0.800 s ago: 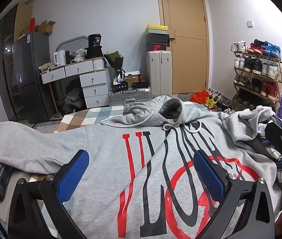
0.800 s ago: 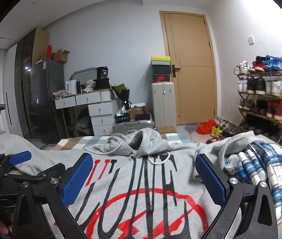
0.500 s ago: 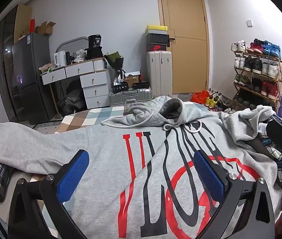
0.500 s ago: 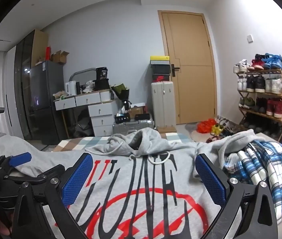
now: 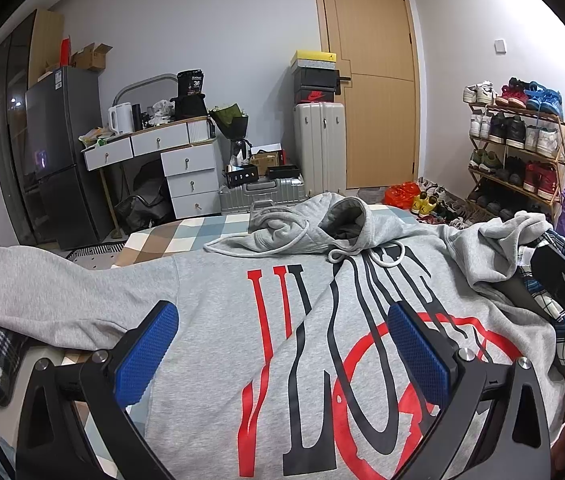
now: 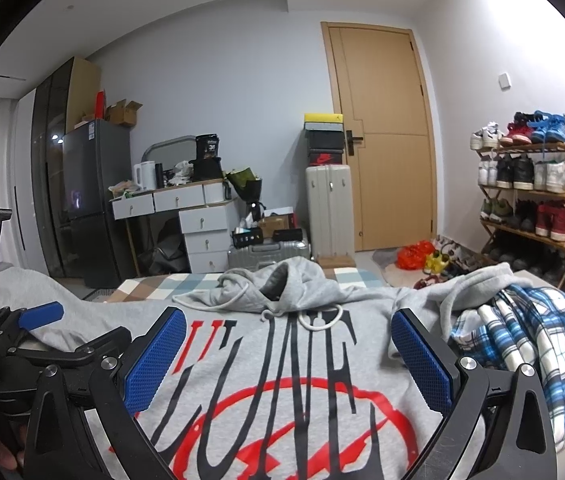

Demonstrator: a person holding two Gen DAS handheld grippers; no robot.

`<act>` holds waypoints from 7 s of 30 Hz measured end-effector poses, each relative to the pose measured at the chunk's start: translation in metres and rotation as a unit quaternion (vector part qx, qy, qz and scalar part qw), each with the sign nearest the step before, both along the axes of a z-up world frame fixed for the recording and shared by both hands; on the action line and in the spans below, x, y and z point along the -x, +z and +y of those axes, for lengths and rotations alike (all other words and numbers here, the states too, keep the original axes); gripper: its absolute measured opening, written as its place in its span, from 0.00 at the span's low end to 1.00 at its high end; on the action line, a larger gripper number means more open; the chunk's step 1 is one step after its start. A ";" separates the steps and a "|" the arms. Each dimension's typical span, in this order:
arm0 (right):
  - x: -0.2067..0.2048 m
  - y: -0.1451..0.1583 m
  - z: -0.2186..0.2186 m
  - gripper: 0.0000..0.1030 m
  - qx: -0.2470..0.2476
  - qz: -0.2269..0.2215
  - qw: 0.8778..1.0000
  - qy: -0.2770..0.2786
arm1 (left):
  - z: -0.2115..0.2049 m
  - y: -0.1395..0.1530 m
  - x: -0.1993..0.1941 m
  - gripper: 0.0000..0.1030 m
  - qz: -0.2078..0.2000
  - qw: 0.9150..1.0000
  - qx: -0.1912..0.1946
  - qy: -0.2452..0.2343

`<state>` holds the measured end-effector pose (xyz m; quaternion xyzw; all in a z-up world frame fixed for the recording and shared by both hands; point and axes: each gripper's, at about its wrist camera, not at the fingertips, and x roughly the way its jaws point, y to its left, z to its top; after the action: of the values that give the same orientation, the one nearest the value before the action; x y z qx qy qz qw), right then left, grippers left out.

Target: Fold large clothes

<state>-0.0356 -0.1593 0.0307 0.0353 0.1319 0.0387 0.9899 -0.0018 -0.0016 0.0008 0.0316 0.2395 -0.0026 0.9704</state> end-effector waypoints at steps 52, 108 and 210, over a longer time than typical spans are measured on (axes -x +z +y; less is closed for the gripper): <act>-0.227 -0.049 -0.418 0.87 -0.210 0.356 0.887 -0.208 | -0.020 -0.040 -0.027 0.99 0.096 0.991 -0.087 -0.027; -0.216 0.247 -0.151 0.07 -0.027 0.018 0.996 -0.082 | 0.101 -0.001 -0.017 0.99 0.010 0.997 -0.003 0.079; -0.050 -0.065 -0.044 1.00 -0.246 0.195 0.918 0.242 | 0.339 0.042 0.070 0.99 0.018 0.948 0.225 0.225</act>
<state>0.0139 -0.2032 -0.0343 0.2517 0.3134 0.3005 0.8650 -0.0721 0.3377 0.0428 -0.2422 0.2513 0.1612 0.9232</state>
